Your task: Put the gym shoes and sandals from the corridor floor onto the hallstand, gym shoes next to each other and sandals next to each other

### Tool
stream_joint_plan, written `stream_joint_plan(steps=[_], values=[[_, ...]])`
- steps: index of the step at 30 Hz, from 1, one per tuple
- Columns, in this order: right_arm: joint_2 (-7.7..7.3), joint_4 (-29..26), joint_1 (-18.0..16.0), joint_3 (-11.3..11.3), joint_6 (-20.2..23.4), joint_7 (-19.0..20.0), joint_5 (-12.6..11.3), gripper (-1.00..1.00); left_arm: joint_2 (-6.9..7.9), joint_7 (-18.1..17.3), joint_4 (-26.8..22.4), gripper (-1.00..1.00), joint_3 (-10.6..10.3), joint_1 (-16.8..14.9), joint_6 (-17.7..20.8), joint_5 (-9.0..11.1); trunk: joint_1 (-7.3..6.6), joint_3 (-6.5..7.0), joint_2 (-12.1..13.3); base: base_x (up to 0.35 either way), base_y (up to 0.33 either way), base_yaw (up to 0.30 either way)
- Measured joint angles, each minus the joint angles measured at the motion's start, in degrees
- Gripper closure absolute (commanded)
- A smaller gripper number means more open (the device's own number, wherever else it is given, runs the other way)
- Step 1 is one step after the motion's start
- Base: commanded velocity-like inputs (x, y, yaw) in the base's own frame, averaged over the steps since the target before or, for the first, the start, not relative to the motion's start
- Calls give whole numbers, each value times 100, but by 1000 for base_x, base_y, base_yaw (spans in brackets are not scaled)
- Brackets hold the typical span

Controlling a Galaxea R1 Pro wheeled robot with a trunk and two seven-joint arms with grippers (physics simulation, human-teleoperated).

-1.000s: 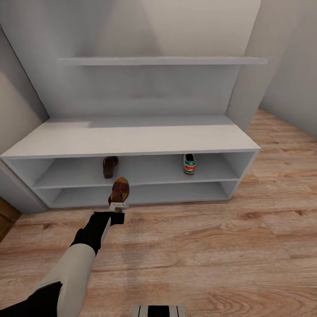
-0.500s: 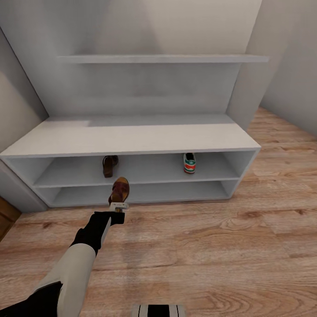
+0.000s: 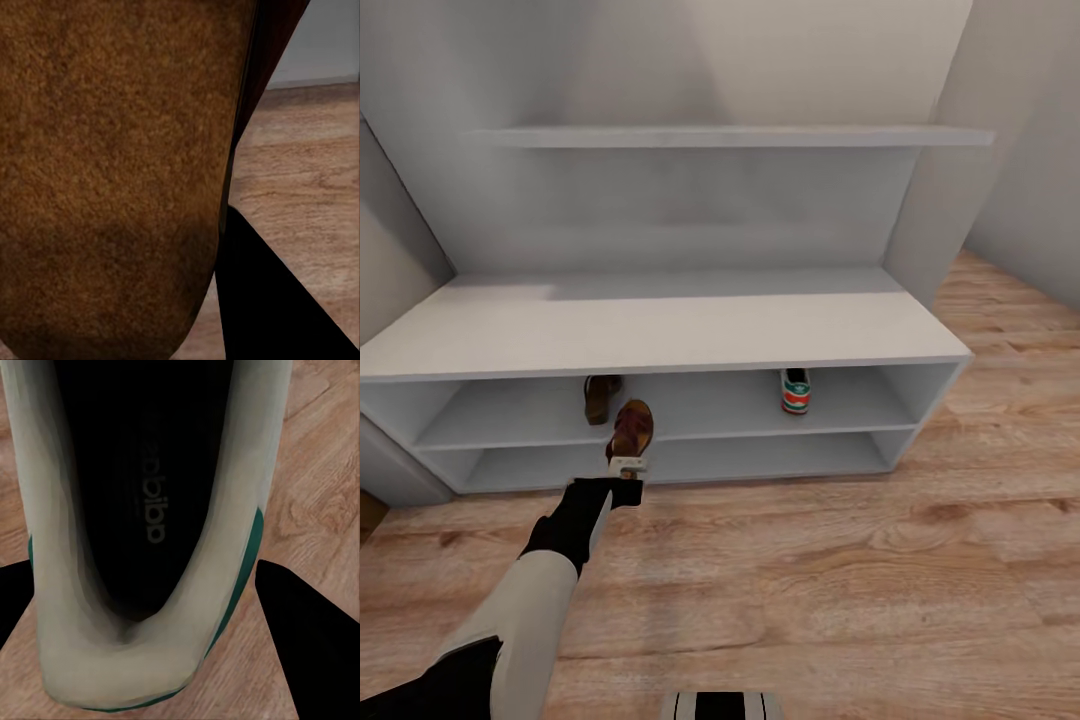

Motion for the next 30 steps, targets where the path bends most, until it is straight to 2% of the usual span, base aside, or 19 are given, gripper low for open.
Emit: stream_joint_plan(steps=[3,11,19,30], values=[[0,2,0,0,0,-1,2,100,-5,4,1,100,0,-1,0,0,0,0,0,285,0,0],[0,5,0,0,0,-1,2,100,-1,6,0,100,0,4,-3,-4,3,0,0,73,0,0],[0,12,0,0,0,-6,4,100,-7,6,0,100,0,1,-9,-1,0,0,0,265,0,0],[0,12,0,0,0,-6,3,100,1,12,0,100,0,0,-9,3,1,0,0,93,0,0]])
